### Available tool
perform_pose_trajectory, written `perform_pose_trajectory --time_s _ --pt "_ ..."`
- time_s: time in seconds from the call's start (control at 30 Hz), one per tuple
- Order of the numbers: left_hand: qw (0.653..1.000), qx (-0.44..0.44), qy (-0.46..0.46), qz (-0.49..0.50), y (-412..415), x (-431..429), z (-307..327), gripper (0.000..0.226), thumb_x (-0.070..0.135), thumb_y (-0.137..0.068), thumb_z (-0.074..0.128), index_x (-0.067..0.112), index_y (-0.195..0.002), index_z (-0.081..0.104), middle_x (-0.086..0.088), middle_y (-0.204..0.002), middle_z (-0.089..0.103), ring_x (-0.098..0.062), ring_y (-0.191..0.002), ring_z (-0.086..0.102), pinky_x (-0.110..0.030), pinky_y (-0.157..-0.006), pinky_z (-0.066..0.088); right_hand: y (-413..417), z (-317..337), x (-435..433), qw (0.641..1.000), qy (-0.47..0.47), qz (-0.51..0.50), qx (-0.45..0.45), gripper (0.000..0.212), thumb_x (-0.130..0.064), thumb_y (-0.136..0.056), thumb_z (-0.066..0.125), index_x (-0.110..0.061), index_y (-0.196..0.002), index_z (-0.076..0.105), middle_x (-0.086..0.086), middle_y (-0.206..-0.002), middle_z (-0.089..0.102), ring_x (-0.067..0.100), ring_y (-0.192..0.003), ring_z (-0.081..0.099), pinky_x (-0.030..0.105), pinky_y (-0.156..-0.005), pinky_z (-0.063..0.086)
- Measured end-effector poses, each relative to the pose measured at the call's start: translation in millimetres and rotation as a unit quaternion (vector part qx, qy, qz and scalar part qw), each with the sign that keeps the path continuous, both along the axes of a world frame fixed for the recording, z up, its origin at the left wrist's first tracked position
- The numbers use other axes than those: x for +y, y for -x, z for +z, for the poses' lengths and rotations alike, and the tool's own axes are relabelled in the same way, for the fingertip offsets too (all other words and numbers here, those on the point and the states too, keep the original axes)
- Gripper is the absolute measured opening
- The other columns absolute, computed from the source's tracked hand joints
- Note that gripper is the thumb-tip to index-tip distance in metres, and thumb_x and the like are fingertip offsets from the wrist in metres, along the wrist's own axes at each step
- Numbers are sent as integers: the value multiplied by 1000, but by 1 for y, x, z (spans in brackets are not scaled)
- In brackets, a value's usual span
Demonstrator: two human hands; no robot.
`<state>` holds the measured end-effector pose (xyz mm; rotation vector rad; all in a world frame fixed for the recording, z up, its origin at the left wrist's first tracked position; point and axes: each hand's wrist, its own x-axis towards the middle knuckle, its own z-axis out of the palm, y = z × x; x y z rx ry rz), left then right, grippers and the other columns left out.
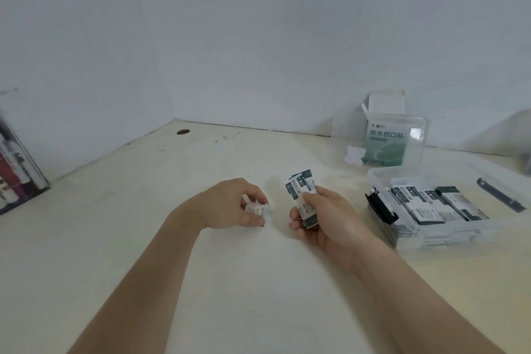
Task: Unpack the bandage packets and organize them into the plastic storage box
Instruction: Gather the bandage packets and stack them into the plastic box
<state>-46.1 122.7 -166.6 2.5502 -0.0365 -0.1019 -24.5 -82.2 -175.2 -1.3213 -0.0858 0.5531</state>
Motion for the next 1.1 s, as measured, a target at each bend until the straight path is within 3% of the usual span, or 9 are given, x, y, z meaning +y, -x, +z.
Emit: perform_pose_trajectory --time_s 0.13,0.27,0.4,0.43,0.5,0.6,0.8,0.97,1.1 --pt "974 -98 198 48 4 -19 3 28 25 -75 82 31 -99 68 19 -85 69 -8 -76 63 -10 -68 47 0 0 1 999 -34 -18 29 17 -24 -103 44 -11 -102 55 10 -72 59 26 -65 66 31 -55 54" --pt "970 -188 154 24 3 -46 2 47 33 -69 84 41 -111 63 18 -115 56 -2 -99 56 -23 -81 49 5 6 0 992 -97 68 41 31 -35 -100 49 -8 -105 64 9 -76 67 21 -68 68 32 -60 58" --pt "981 -128 142 -19 5 -61 -6 77 46 -59 77 46 -131 48 17 -130 38 -11 -123 41 -28 -93 50 7 6 -1 994 -71 84 -20 19 -2 -98 44 -9 -99 62 11 -75 63 17 -64 67 48 -80 55" --pt "978 -111 176 -16 7 -58 -2 81 41 -63 83 46 -135 43 16 -133 39 -13 -125 43 -28 -93 51 6 8 -3 994 -58 83 -32 22 1 -96 42 -9 -95 62 10 -71 60 17 -59 63 43 -70 55" --pt "948 -99 303 -12 11 -48 6 81 34 -71 84 42 -139 41 12 -138 47 -15 -123 52 -32 -99 49 5 14 -8 990 -69 117 -36 26 1 -91 40 -11 -90 63 7 -64 53 16 -48 45 27 -48 36" --pt "867 -63 487 -82 17 -36 9 74 31 -74 80 33 -139 47 -1 -134 60 -26 -119 55 -43 -94 42 7 22 -13 961 -157 225 28 29 -6 -84 39 -15 -83 66 5 -60 48 10 -39 32 20 -41 24" --pt "815 -64 562 -127 27 -38 17 57 35 -70 84 27 -123 65 -9 -107 72 -15 -81 64 -20 -57 35 11 19 -10 900 -242 351 86 20 -12 -79 42 -12 -93 57 6 -58 50 4 -27 37 13 -28 29" --pt "841 -87 531 -62 27 -40 17 35 27 -79 71 29 -114 71 -11 -106 73 -28 -91 53 -36 -78 38 18 28 -9 944 -168 269 91 12 -15 -85 40 -12 -90 50 5 -61 47 7 -28 37 14 -28 28" --pt "856 -118 503 -29 29 -38 29 30 16 -85 59 27 -110 73 -12 -103 73 -25 -88 62 -28 -75 53 21 42 -12 984 9 166 -59 16 -28 -92 55 -14 -98 55 8 -72 63 22 -53 64 23 -45 43"
